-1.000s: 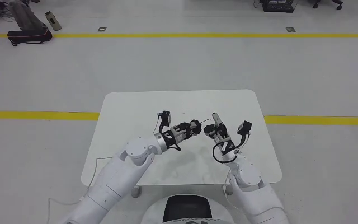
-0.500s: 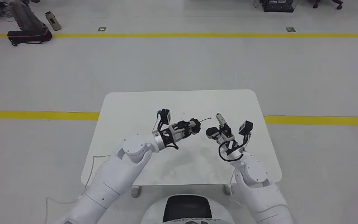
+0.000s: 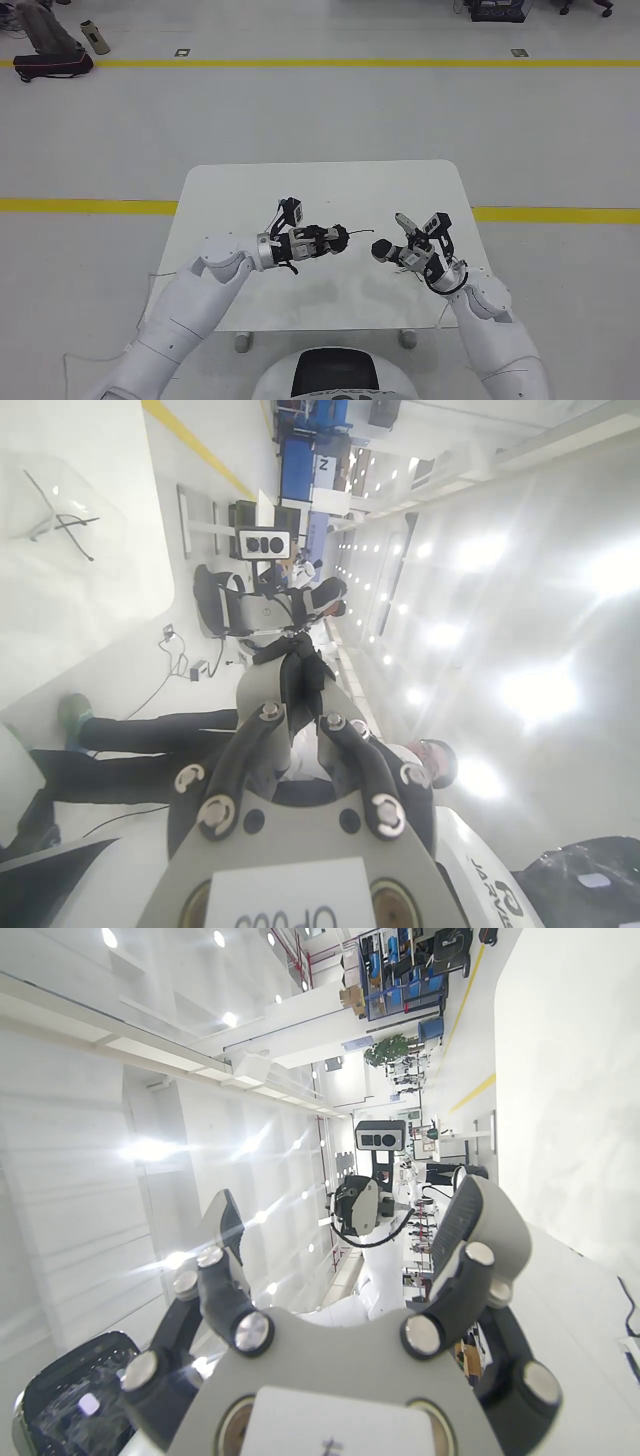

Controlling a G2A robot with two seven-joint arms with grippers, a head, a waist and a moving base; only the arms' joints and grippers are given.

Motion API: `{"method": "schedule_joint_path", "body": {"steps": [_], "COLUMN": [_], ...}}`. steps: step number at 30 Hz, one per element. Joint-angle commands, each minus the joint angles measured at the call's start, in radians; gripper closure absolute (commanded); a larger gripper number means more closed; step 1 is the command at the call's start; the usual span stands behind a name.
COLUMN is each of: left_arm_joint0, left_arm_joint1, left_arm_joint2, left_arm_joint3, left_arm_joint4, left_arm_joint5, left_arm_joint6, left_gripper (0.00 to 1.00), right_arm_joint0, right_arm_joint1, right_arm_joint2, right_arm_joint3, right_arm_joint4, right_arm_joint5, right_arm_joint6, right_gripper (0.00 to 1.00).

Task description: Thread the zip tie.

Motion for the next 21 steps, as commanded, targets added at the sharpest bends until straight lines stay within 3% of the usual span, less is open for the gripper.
{"method": "schedule_joint_path", "body": {"steps": [1, 5, 8, 12, 15, 21], "left_arm_joint0": [0.001, 0.004, -0.003, -0.026, -0.043, -0.099], "left_arm_joint1": [0.000, -0.001, 0.000, 0.007, 0.009, 0.004], "left_arm_joint2": [0.000, 0.003, 0.006, 0.003, 0.007, 0.045], "left_arm_joint3": [-0.001, -0.004, -0.004, 0.008, 0.029, 0.087], "left_arm_joint4": [-0.002, 0.000, -0.020, -0.034, -0.058, -0.089], "left_arm_joint5": [-0.001, -0.001, 0.002, 0.009, 0.017, 0.033], "left_arm_joint6": [0.001, 0.018, -0.002, -0.102, -0.161, -0.230], "left_gripper": [1.00, 1.00, 1.00, 1.00, 1.00, 1.00], "right_arm_joint0": [0.000, 0.000, 0.025, 0.080, 0.113, 0.170], "right_arm_joint1": [0.000, 0.000, 0.006, 0.025, 0.034, 0.046], "right_arm_joint2": [0.000, -0.002, 0.007, 0.037, 0.039, 0.007], "right_arm_joint3": [-0.001, 0.004, 0.048, 0.148, 0.199, 0.271], "right_arm_joint4": [0.000, 0.005, 0.070, 0.102, 0.098, 0.079], "right_arm_joint5": [0.000, 0.006, 0.038, 0.081, 0.090, 0.061], "right_arm_joint6": [-0.002, -0.008, 0.096, 0.304, 0.392, 0.470], "right_gripper": [0.00, 0.00, 0.00, 0.00, 0.00, 0.00]}}
